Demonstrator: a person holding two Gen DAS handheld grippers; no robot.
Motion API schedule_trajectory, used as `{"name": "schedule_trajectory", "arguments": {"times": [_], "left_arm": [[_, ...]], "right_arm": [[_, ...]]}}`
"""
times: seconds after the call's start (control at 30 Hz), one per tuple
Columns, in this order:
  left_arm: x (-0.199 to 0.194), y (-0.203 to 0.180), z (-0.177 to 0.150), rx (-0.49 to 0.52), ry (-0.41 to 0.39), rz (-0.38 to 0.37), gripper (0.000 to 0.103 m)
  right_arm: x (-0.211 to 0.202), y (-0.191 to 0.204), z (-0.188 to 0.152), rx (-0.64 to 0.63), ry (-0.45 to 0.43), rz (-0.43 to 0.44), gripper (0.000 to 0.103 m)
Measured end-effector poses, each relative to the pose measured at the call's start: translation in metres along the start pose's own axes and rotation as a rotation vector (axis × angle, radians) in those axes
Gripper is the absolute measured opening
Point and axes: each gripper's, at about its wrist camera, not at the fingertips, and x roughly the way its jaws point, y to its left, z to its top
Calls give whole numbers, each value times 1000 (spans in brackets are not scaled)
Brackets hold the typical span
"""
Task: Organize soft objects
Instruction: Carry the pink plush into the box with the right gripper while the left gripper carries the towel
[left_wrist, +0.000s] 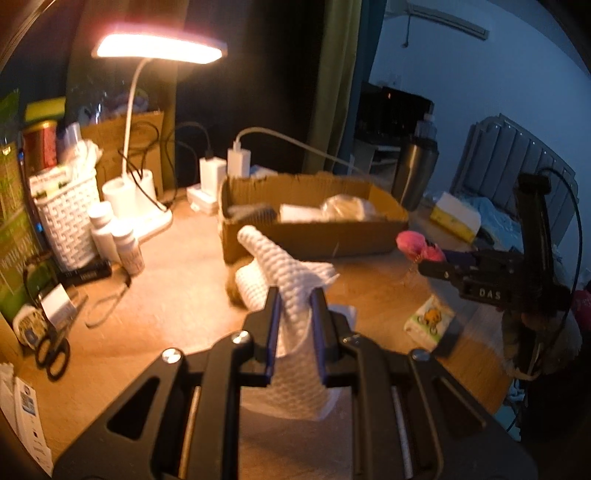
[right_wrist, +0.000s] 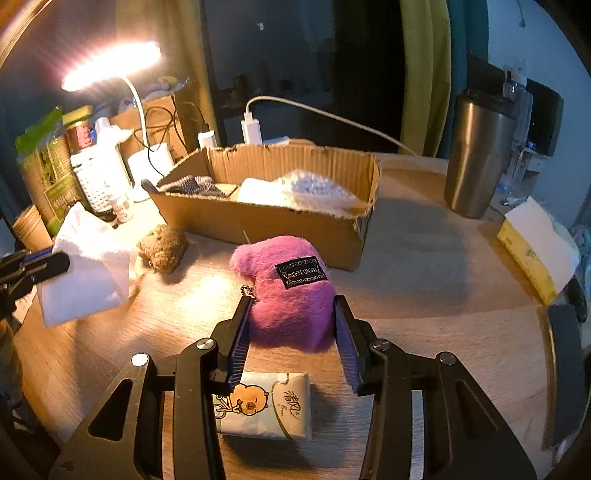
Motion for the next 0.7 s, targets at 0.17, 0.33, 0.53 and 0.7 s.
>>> {"name": "schedule_trajectory", "arguments": {"times": [0.17,0.33,0.53,0.7], "left_arm": [[-8,2,18,4,-57,3,17],[-11,1,38,22,-103,-1,17],[-13,3,56,34,-142,-11,17],[-13,7,71,43,-170,-25,17]], "right_arm": [[-11,-2,6,0,-27,-1,45],[-18,-1,15,-6,-50,2,45],[-25,3,31,-16,-84,2,45],[-27,9,46,-31,-108,1,45]]}}
